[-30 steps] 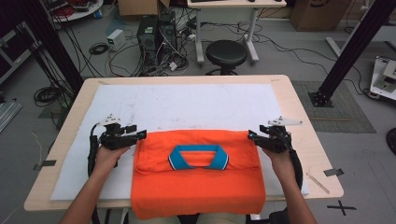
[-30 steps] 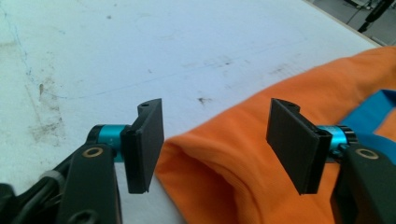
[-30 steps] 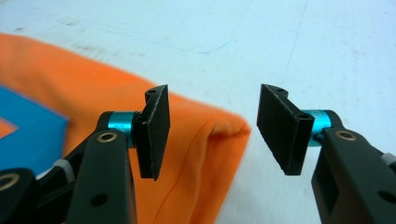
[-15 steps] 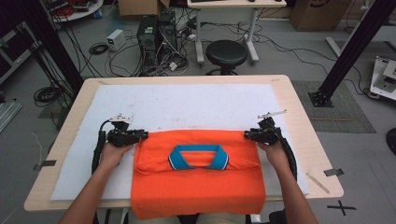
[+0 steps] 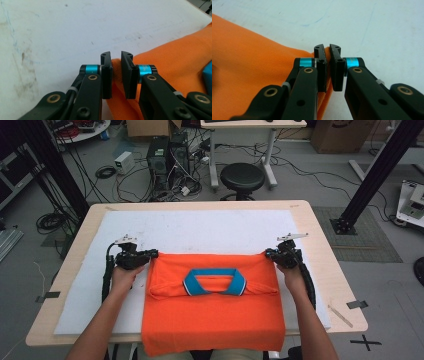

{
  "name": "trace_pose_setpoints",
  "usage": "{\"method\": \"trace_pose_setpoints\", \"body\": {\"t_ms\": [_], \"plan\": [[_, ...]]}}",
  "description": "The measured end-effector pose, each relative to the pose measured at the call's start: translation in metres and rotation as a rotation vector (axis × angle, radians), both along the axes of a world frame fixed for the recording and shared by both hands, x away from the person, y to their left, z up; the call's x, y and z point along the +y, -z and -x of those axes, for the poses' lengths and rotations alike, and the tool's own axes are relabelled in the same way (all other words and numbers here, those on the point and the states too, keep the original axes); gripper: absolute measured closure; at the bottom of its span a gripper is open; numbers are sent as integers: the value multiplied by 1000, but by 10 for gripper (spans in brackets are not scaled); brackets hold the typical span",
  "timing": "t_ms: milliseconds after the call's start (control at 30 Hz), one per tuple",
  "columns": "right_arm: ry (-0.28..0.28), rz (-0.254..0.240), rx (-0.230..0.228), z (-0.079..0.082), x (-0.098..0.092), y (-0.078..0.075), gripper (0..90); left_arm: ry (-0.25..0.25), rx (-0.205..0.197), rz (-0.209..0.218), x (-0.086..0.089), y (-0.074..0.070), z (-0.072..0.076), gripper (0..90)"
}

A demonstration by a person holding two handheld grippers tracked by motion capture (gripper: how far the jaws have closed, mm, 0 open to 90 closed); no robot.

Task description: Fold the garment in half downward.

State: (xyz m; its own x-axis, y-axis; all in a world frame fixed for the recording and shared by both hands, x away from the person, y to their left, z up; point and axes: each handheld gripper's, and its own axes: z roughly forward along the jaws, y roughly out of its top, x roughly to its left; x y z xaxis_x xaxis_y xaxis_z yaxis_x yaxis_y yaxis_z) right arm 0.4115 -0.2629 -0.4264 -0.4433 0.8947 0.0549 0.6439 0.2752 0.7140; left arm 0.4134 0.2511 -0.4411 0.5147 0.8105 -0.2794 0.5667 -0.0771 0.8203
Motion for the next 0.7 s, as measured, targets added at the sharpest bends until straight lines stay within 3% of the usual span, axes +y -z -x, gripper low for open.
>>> {"method": "trace_pose_setpoints", "body": {"t_ms": [67,133,200,300,400,533,700], "plan": [[20,-5,-7,-6,-2,-2,860,-1,-3,-8,-4,-5,-8,796],[32,-18,-18,-11,-4,-3,860,-14,-35,-3,-7,-7,-15,796],[47,-22,-25,-17,-5,-4,859,-10,-10,-9,-8,-8,-24,796],[57,-13,-25,-26,-5,-5,859,-22,-27,-14,-12,-10,-35,796],[69,-12,-39,-34,-5,-8,859,-23,-16,-27,-14,-14,-45,796],[79,-7,-44,-41,-5,-8,859,-40,-42,-12,-14,-13,-51,796],[87,-7,-50,-51,-2,-9,859,-52,-19,7,-10,-3,-55,795]]}}
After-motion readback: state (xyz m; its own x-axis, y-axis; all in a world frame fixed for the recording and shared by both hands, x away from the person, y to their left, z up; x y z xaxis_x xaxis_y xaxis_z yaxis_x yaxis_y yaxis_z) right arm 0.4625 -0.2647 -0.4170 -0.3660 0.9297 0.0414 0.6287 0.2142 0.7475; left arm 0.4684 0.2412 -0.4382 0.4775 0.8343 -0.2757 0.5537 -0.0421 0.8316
